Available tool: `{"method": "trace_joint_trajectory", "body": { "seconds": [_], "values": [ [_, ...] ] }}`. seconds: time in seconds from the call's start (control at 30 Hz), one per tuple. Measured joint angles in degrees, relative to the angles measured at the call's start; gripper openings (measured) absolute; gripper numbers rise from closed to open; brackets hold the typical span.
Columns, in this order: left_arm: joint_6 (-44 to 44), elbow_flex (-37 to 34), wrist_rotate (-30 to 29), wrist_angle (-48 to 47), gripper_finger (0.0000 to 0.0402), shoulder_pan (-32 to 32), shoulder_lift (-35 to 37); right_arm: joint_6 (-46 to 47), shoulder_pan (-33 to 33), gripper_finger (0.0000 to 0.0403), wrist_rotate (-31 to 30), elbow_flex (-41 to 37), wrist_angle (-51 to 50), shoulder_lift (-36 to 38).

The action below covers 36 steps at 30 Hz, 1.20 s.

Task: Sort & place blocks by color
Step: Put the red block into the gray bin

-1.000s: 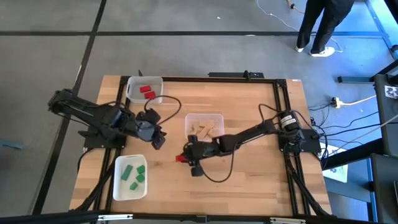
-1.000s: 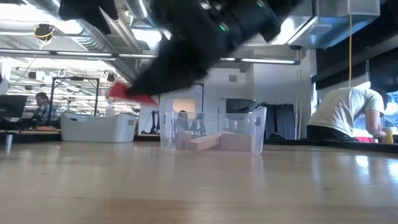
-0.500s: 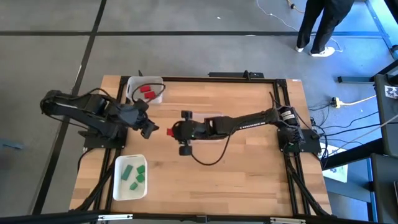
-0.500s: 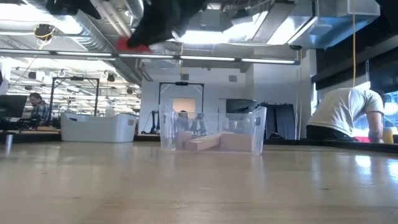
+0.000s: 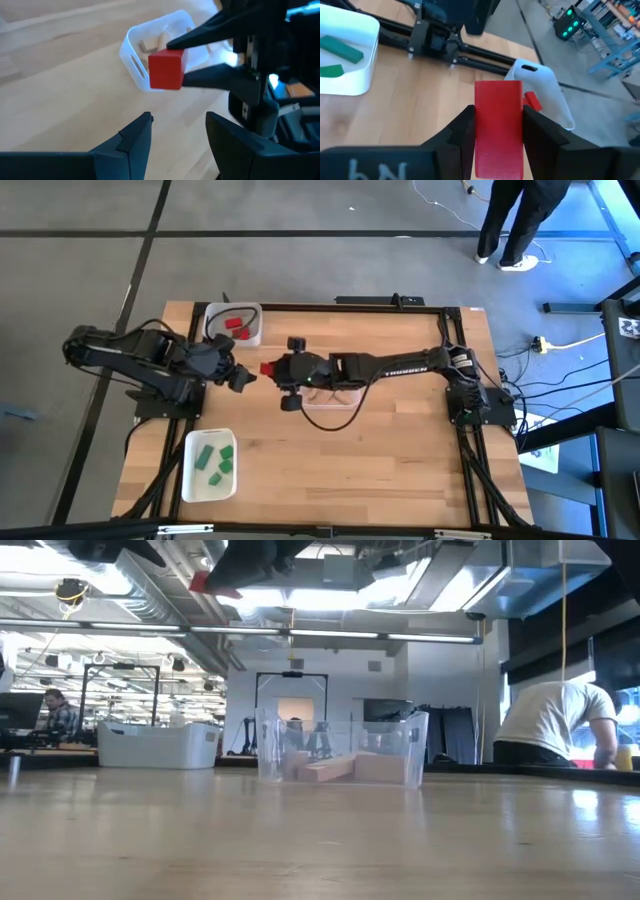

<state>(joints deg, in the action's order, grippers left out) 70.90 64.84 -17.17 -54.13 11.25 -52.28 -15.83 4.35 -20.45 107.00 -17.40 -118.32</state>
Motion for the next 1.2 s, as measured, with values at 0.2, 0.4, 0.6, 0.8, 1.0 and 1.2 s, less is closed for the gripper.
{"method": "trace_joint_trajectory", "body": {
  "seconds": [0.2,0.4,0.6,0.8,1.0,1.2],
  "values": [
    [1.63,0.02,-4.63,0.62,0.0179,0.0,-1.16,-4.85,-0.17,0.0127,1.13,0.0,2.47,0.0],
    [2.27,0.04,-7.45,0.46,0.0179,-1.47,-2.47,-6.86,-0.12,0.0127,3.89,0.02,3.67,0.0],
    [4.11,0.13,-7.34,0.05,0.0179,-2.89,-3.59,-7.19,-0.23,0.0127,4.76,-0.02,3.13,-0.04],
    [4.16,0.07,-6.51,2.71,0.0179,-2.89,-4.14,-7.21,-0.7,0.0127,5.36,-0.03,3.56,-0.04],
    [4.6,-0.02,-5.88,2.83,0.0179,-2.86,-4.13,-7.21,-1.15,0.0127,5.34,0.09,3.27,0.02],
    [4.53,-0.02,-5.86,2.63,0.0179,-2.86,-5.65,-7.21,-1.58,0.0127,6.58,0.09,4.38,0.02]
  ]
}}
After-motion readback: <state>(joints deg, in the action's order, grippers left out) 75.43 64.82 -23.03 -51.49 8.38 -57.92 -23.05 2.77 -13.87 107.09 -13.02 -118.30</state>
